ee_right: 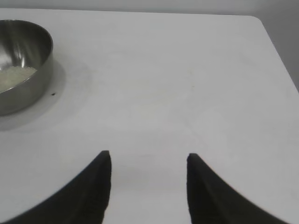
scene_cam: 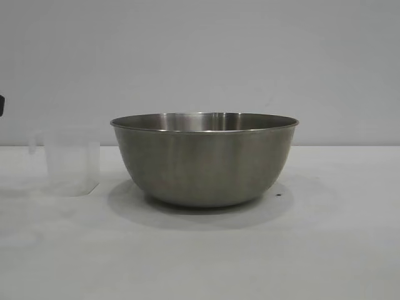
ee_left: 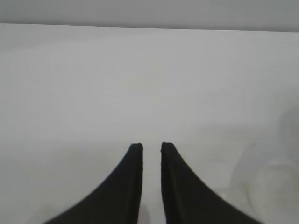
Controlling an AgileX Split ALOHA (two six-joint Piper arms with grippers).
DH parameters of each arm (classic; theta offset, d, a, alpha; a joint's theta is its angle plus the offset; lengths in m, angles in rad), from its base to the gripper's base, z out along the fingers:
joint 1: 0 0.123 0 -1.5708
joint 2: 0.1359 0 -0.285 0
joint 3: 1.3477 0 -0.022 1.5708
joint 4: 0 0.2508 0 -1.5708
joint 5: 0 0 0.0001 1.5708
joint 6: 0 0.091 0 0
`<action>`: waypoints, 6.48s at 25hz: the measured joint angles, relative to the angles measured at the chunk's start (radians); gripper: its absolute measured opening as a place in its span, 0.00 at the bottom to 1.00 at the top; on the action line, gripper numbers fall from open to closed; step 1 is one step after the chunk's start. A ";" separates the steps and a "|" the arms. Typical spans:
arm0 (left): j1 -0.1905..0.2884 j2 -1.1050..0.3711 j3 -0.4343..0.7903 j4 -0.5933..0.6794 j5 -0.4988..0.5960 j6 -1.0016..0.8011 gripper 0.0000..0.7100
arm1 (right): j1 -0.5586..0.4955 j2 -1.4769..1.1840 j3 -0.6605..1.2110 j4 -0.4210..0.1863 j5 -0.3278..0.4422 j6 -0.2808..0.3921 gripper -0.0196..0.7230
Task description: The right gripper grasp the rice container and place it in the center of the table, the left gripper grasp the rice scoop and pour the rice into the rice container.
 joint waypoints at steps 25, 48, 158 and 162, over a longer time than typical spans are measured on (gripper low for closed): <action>0.030 -0.218 -0.220 0.074 0.416 -0.020 0.16 | 0.000 0.000 0.000 0.000 0.000 0.000 0.46; 0.030 -0.317 -0.729 0.105 1.656 -0.008 0.23 | 0.000 0.000 0.000 0.000 0.000 0.000 0.46; 0.030 -1.912 -0.130 -0.003 2.262 0.084 0.31 | 0.000 0.000 0.000 0.000 0.000 0.000 0.46; 0.030 -1.912 -0.130 -0.003 2.262 0.084 0.31 | 0.000 0.000 0.000 0.000 0.000 0.000 0.46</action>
